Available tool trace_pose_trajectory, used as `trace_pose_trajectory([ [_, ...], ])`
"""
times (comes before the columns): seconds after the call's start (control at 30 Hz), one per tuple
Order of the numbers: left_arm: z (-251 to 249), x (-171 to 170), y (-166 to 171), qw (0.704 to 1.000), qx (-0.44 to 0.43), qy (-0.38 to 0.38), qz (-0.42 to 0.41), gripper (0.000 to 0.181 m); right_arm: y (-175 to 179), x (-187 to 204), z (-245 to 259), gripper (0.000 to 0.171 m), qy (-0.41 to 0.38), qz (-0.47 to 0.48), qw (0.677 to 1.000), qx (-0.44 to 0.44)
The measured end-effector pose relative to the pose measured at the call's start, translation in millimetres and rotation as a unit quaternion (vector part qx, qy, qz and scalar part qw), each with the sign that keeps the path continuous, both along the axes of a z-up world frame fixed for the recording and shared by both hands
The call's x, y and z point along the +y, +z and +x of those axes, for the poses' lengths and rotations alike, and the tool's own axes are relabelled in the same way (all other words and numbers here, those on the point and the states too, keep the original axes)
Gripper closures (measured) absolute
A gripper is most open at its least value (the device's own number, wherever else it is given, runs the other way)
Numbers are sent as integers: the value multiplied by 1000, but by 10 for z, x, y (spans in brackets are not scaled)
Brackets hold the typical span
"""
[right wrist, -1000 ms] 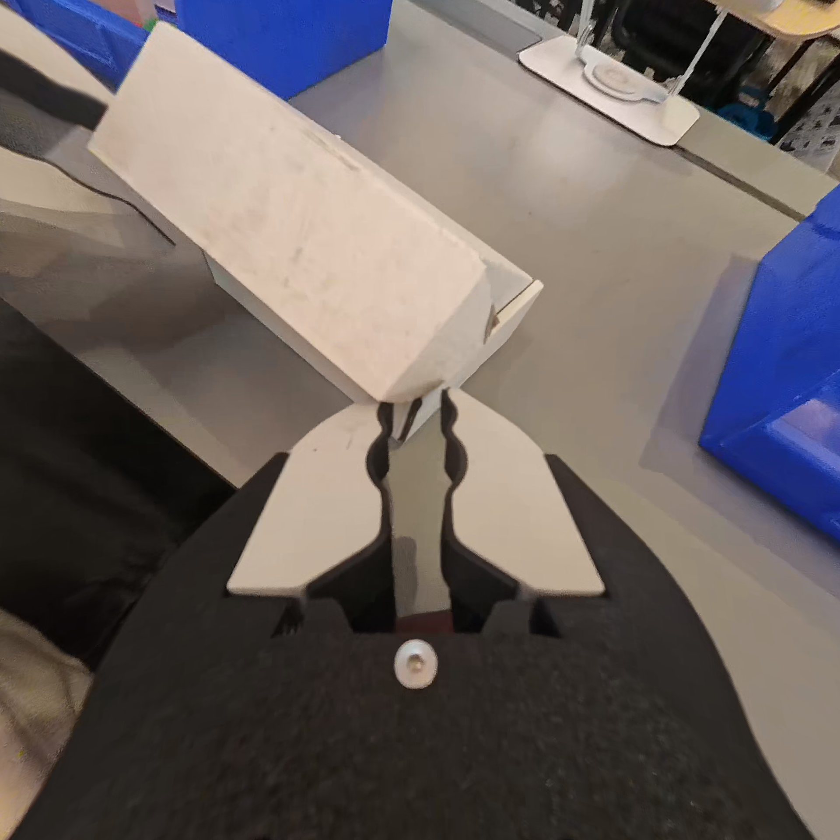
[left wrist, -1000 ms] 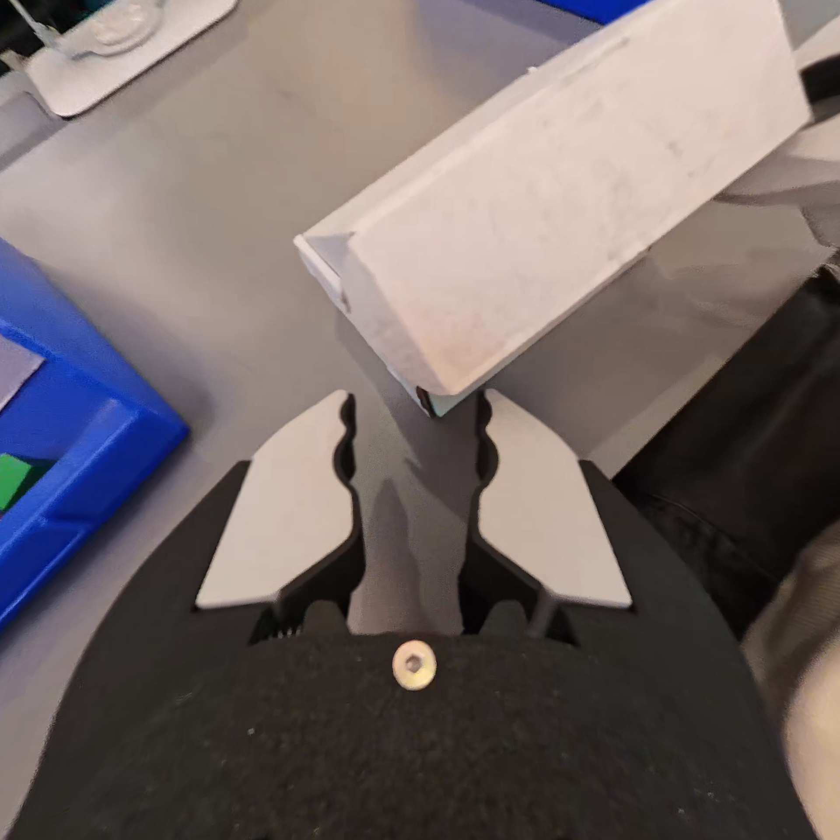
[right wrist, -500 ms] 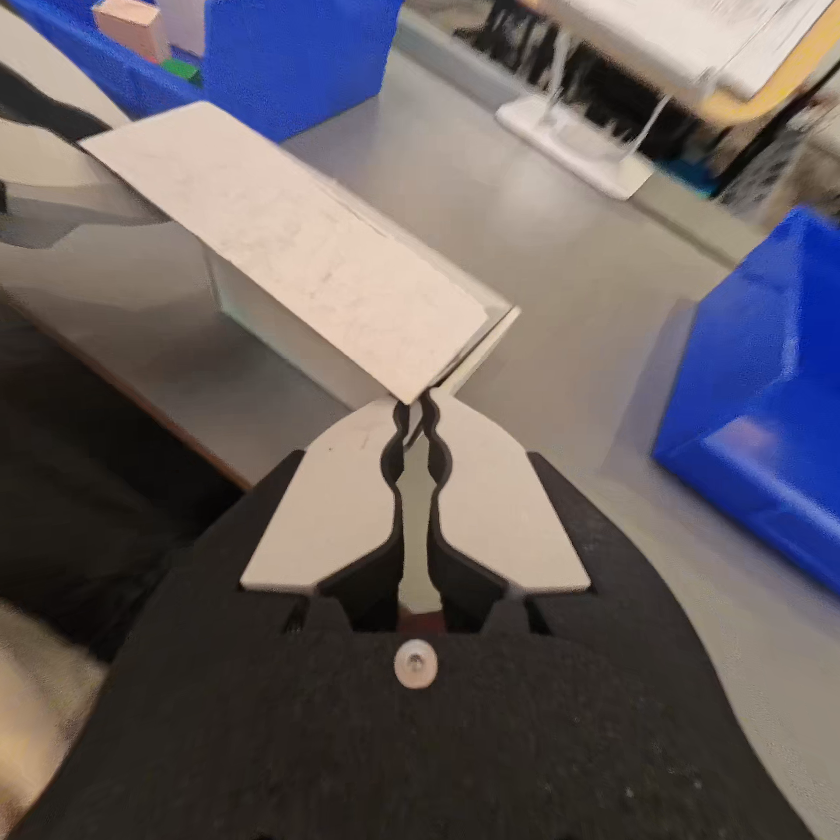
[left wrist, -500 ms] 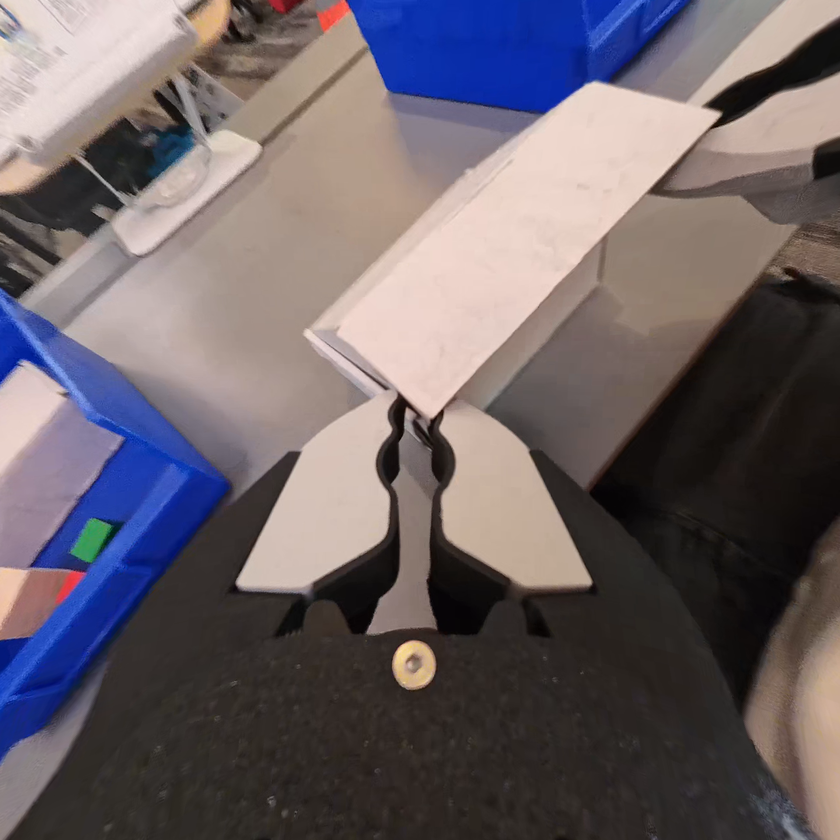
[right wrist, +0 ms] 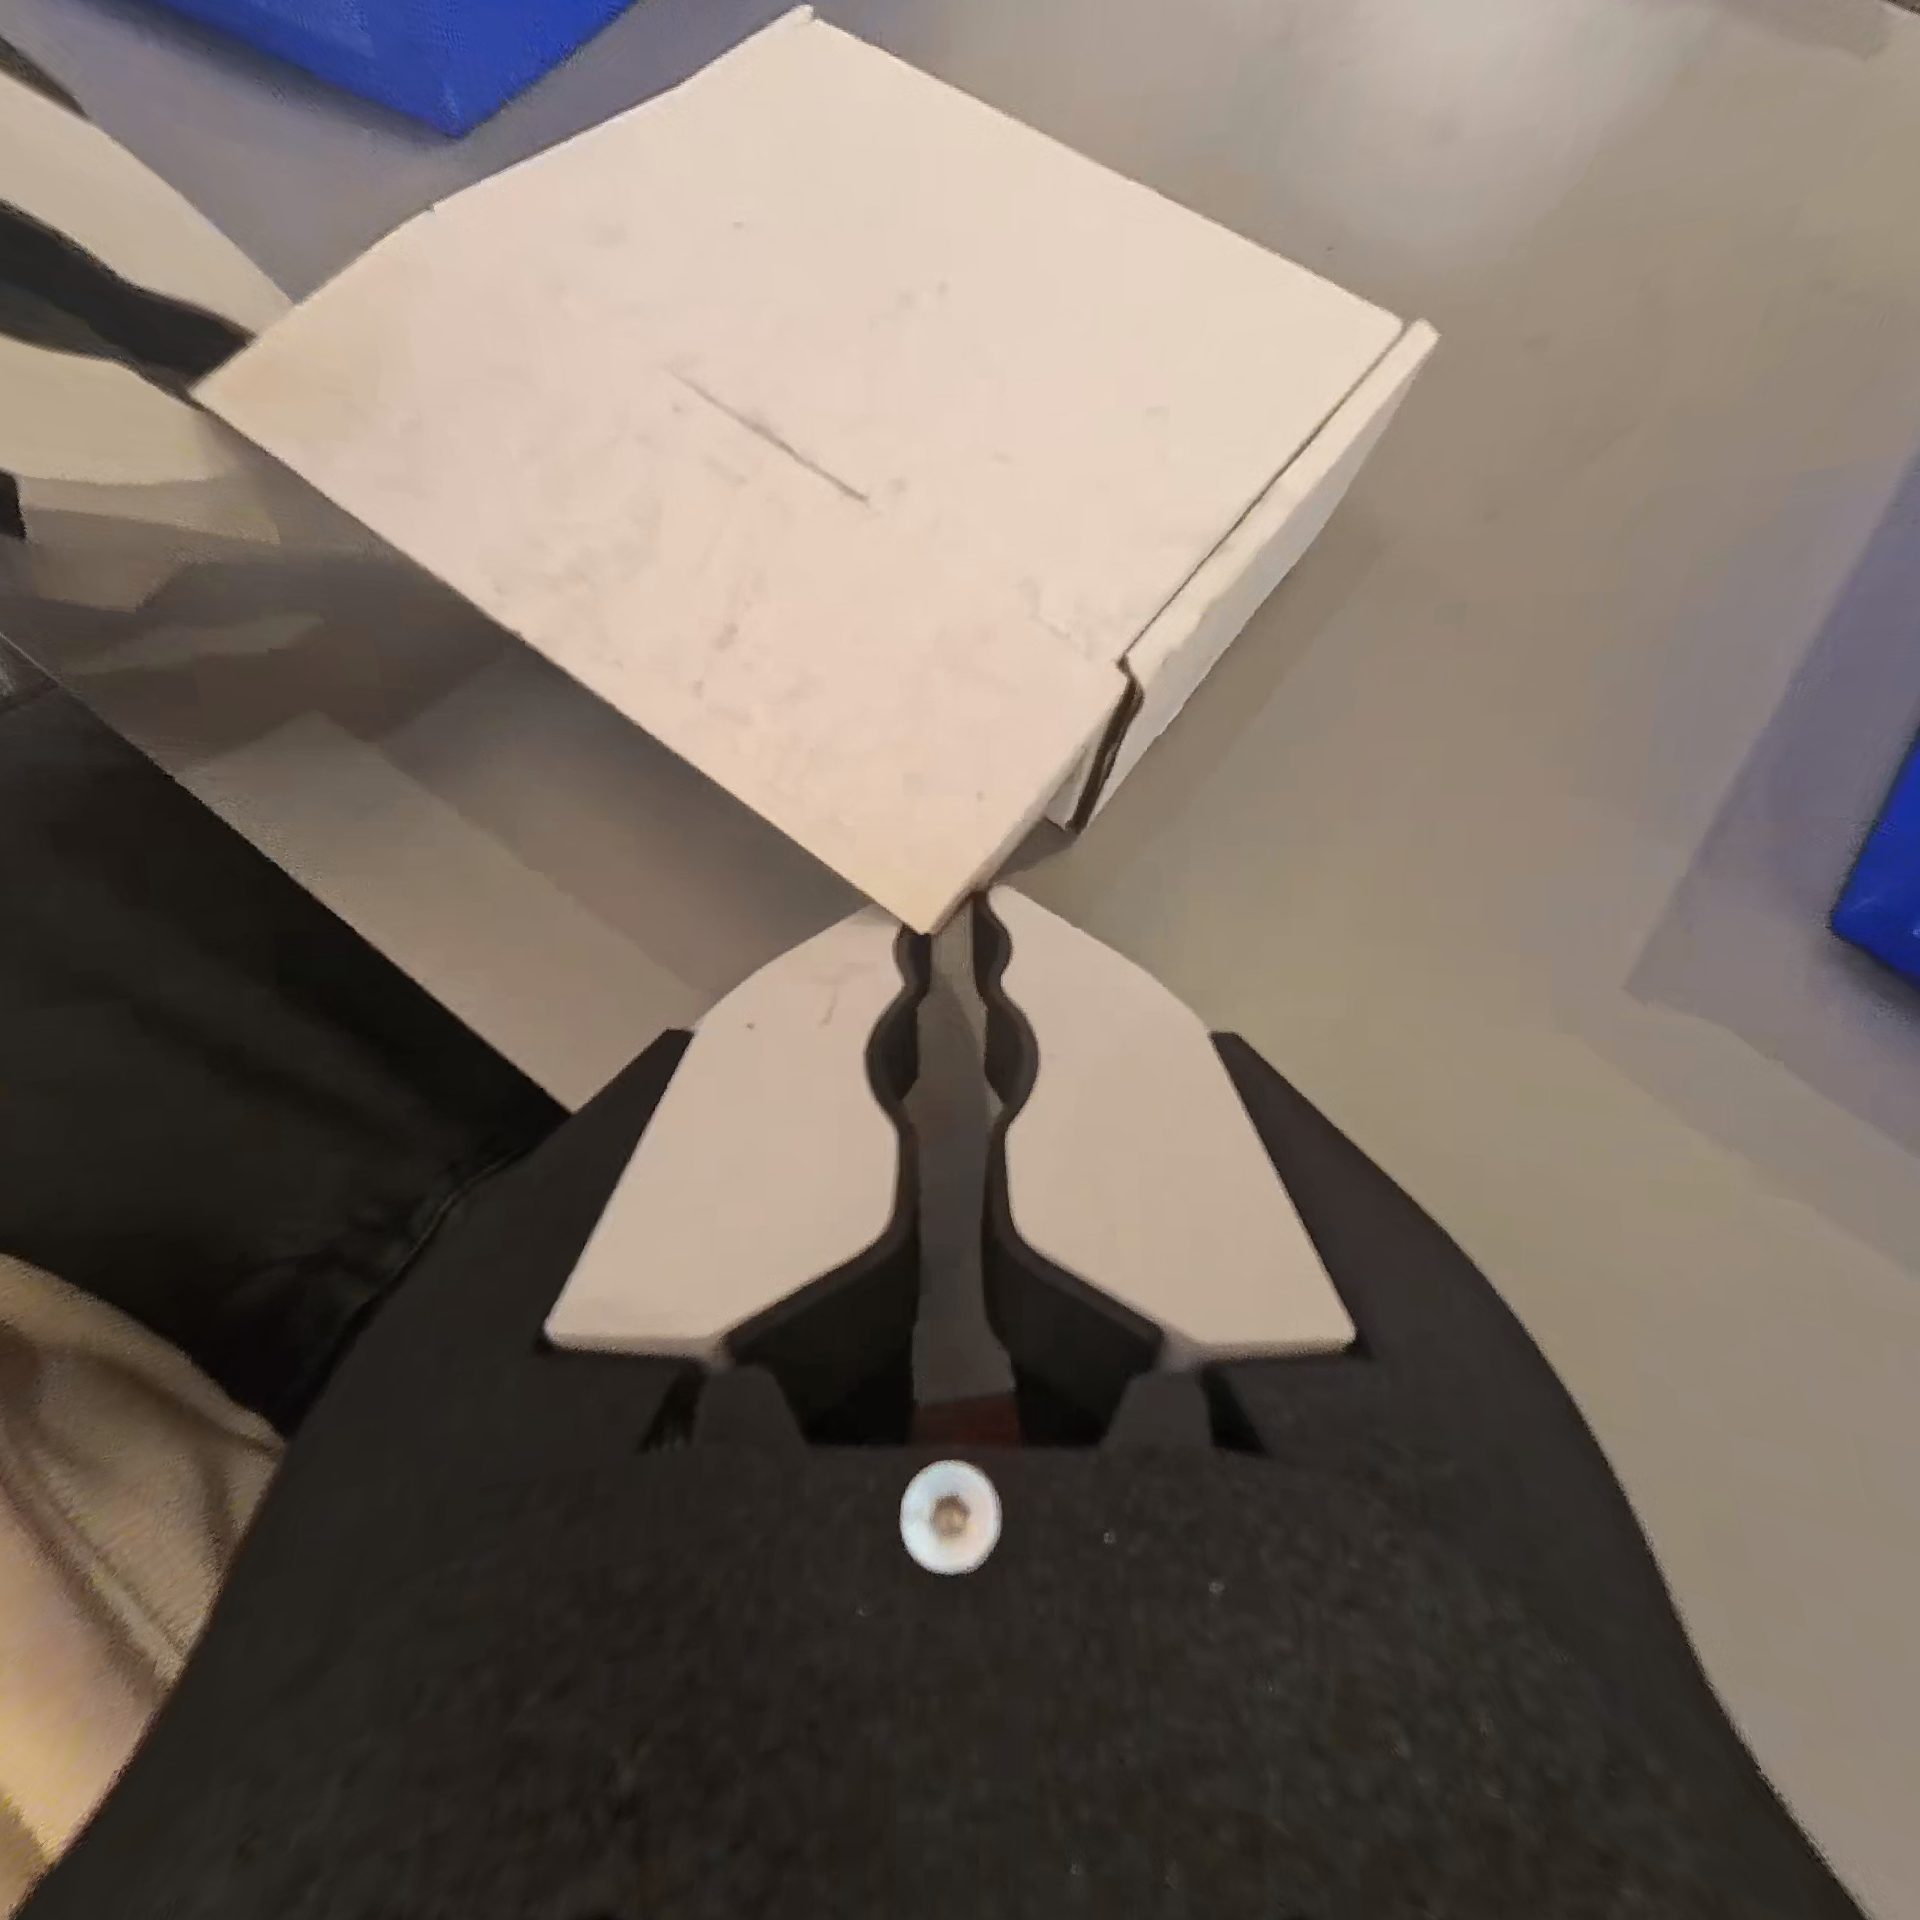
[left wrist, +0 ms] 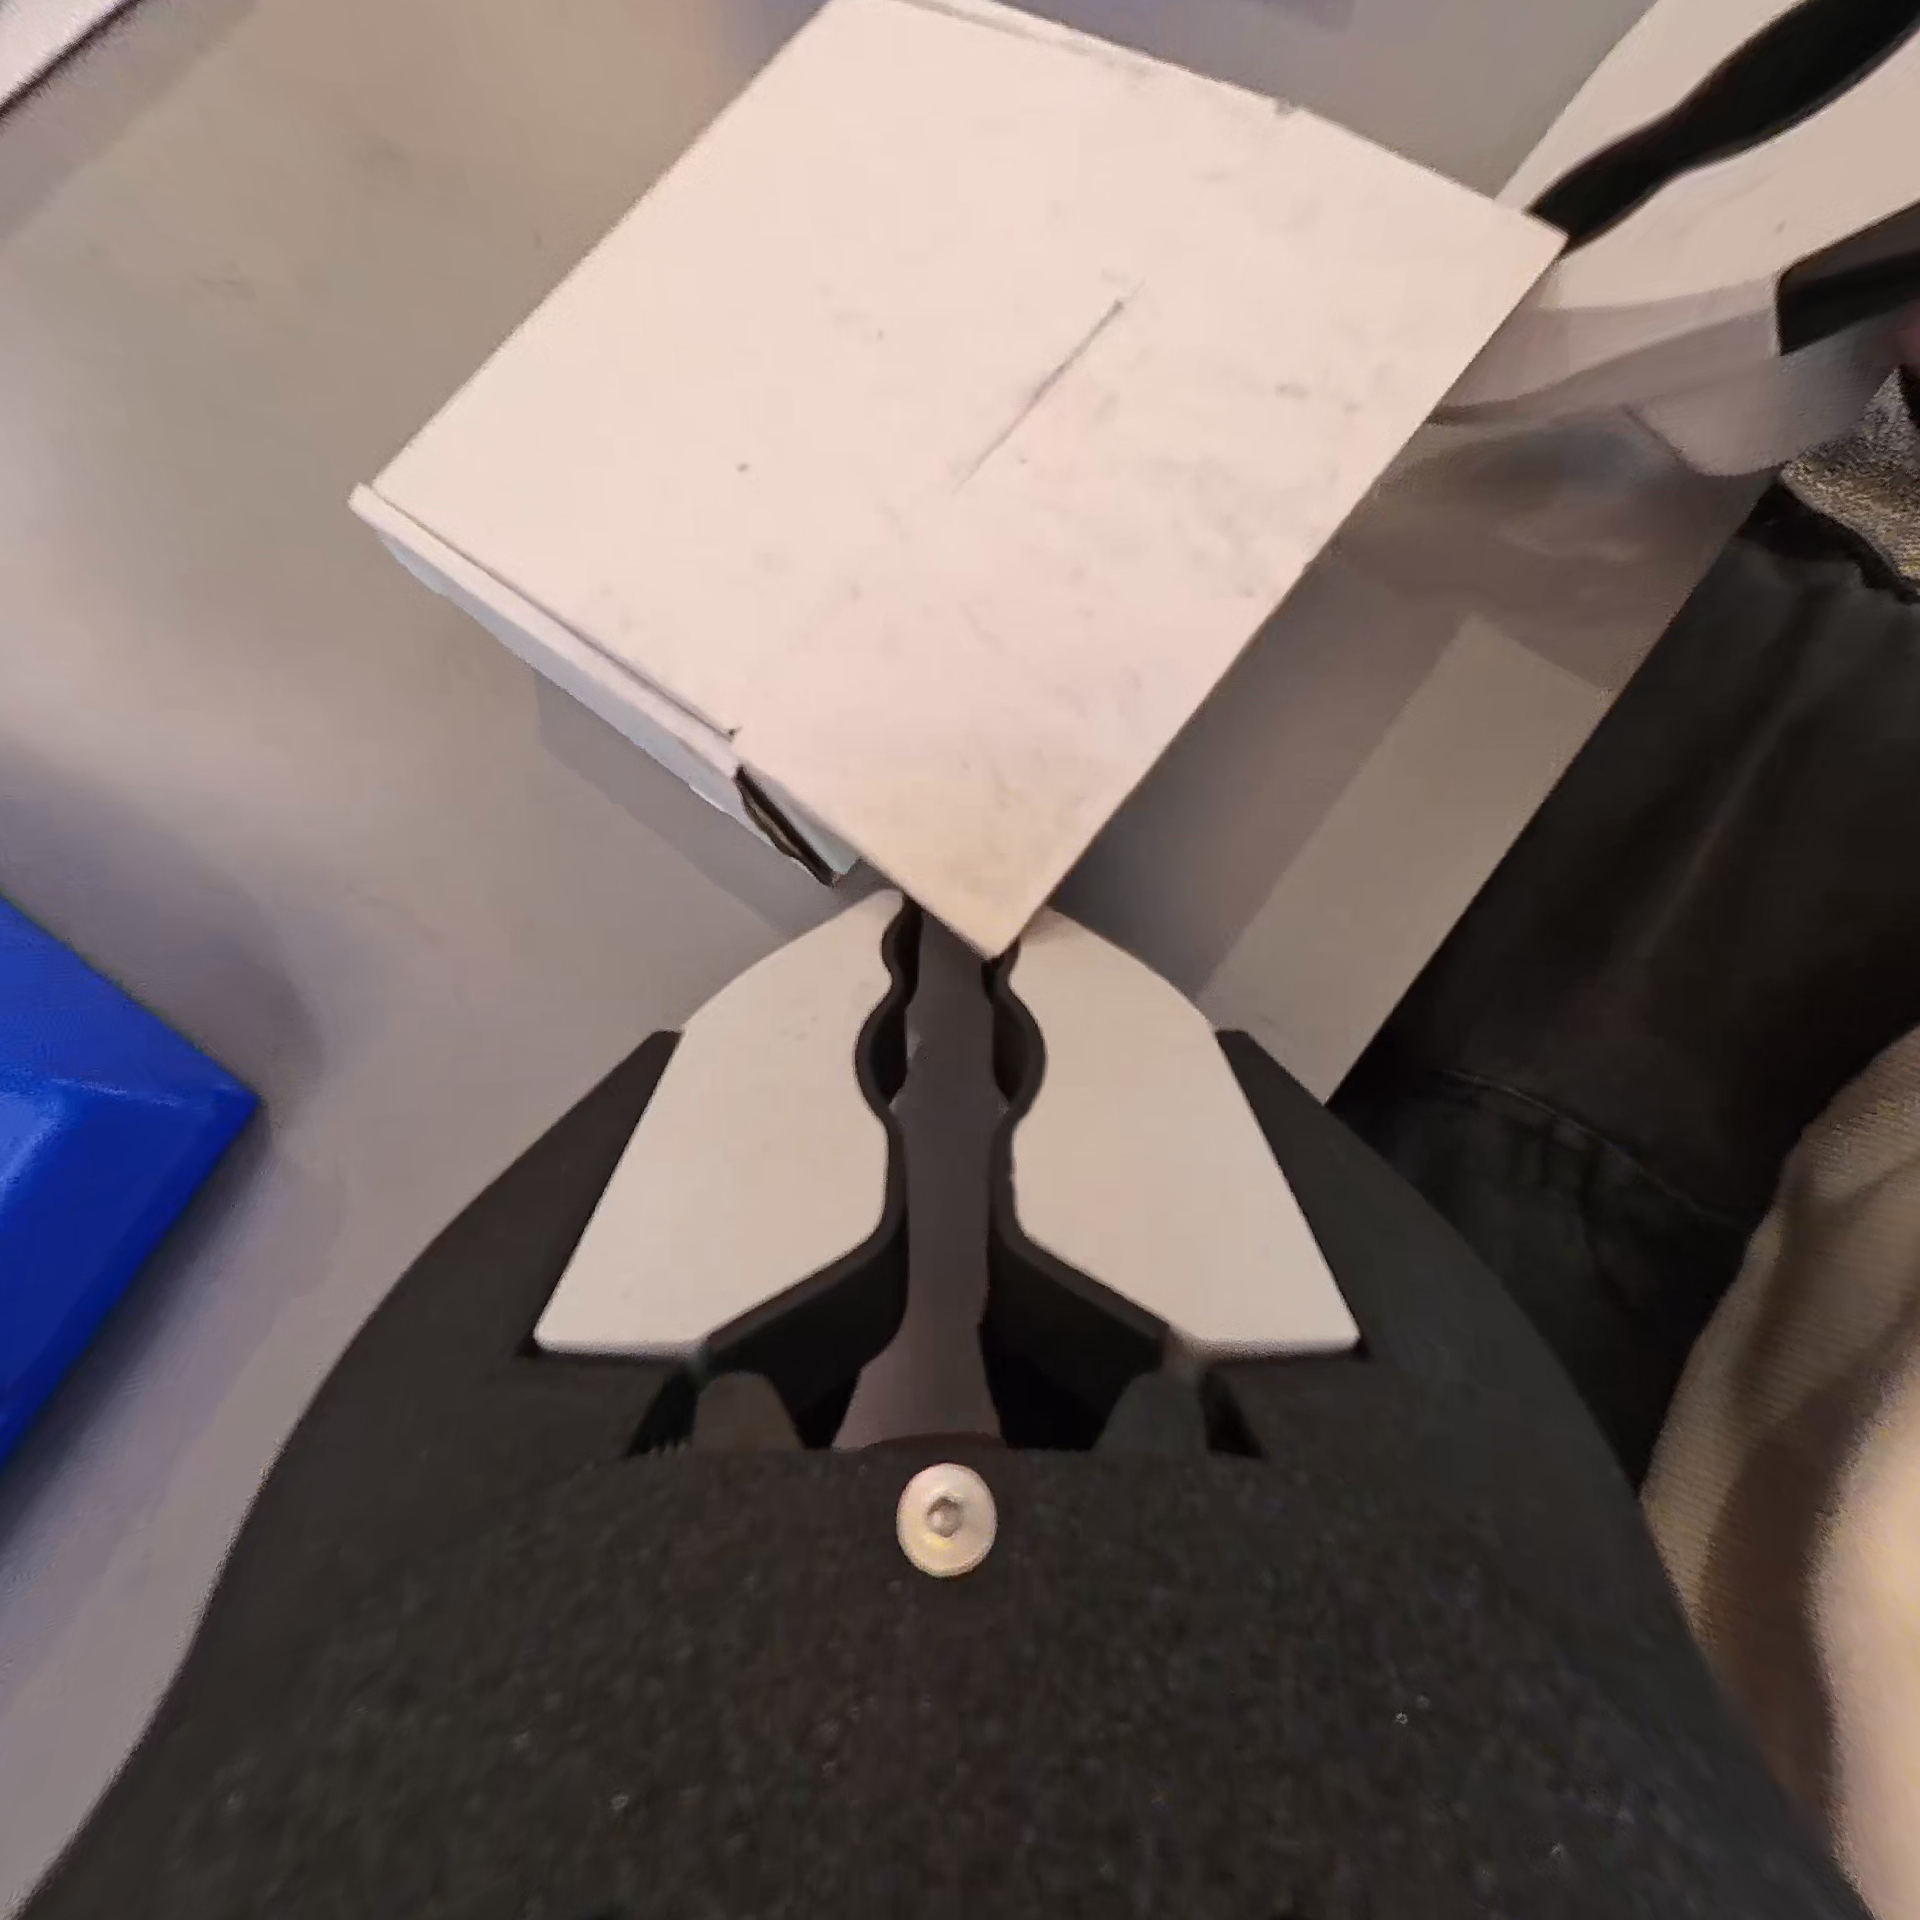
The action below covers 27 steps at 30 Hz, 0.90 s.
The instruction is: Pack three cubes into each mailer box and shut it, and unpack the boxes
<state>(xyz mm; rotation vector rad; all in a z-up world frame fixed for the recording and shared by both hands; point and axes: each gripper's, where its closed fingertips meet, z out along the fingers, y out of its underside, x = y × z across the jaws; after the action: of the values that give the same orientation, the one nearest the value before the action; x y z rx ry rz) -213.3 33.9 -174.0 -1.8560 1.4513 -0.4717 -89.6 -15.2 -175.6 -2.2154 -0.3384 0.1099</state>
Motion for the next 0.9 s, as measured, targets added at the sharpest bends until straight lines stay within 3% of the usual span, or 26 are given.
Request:
trace_pose_trajectory([
  [0.17, -117, -201, -90, 994, -15, -42, -103, 153, 56, -108, 16, 144, 39, 3, 999, 26],
  [0.27, -101, -141, -8, 990, -44, -41, -131, 133, 100, -100, 65, 132, 52, 16, 998, 29],
  [0.43, 31, -209, 26, 987, -51, -71, -138, 129, 123, -31, -146, 132, 91, 11, 993, 73],
  [0.57, 27, -290, 18, 991, -34, -87, -97, 139, 139, -32, -99, 134, 75, 20, 995, 56],
  [0.9, -11, -178, -57, 981, -44, -81, -169, 123, 86, 28, -81, 121, 100, -18, 987, 122],
])
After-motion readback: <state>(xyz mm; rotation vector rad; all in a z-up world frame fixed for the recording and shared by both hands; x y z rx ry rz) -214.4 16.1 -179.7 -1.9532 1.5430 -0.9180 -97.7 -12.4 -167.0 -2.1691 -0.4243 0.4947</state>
